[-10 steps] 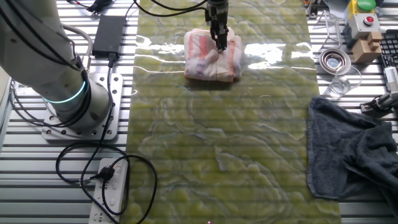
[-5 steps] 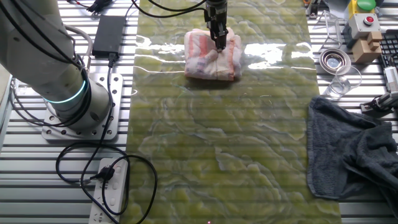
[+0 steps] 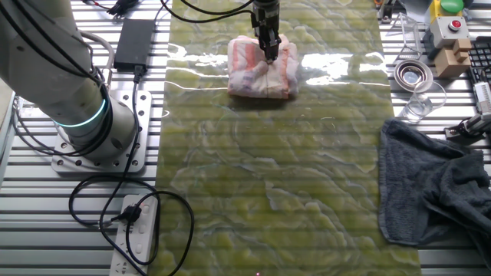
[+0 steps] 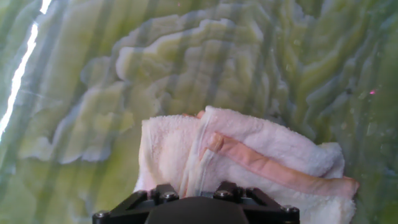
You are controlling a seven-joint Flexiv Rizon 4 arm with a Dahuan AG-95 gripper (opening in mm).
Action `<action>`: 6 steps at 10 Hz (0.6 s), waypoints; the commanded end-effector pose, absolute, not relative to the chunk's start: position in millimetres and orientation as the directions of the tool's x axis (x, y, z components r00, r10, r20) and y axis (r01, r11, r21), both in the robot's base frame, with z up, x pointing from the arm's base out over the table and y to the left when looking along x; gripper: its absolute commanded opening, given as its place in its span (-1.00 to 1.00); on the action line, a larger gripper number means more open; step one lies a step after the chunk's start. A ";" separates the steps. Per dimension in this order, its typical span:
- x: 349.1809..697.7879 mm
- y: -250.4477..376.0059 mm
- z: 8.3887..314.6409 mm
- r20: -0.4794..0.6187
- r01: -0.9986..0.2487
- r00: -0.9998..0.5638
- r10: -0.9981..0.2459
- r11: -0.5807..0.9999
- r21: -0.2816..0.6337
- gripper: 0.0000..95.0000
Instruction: Clean the table with a cloth
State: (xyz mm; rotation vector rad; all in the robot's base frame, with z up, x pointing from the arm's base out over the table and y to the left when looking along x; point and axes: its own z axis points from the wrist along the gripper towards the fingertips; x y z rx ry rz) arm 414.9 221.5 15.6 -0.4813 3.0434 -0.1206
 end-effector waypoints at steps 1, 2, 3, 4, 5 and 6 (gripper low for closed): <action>412.8 217.2 16.0 -0.042 -0.322 -0.944 -0.327 0.942 -0.098 -1.00; 411.3 212.8 17.1 -0.044 -0.338 -0.938 -0.343 0.936 -0.096 -1.00; 410.6 210.8 17.2 -0.045 -0.344 -0.936 -0.349 0.934 -0.093 -1.00; 409.7 208.3 15.1 -0.047 -0.355 -0.932 -0.360 0.930 -0.090 -1.00; 408.7 205.8 13.0 -0.051 -0.364 -0.928 -0.370 0.927 -0.091 -1.00; 407.7 203.3 12.4 -0.051 -0.372 -0.925 -0.377 0.924 -0.091 -1.00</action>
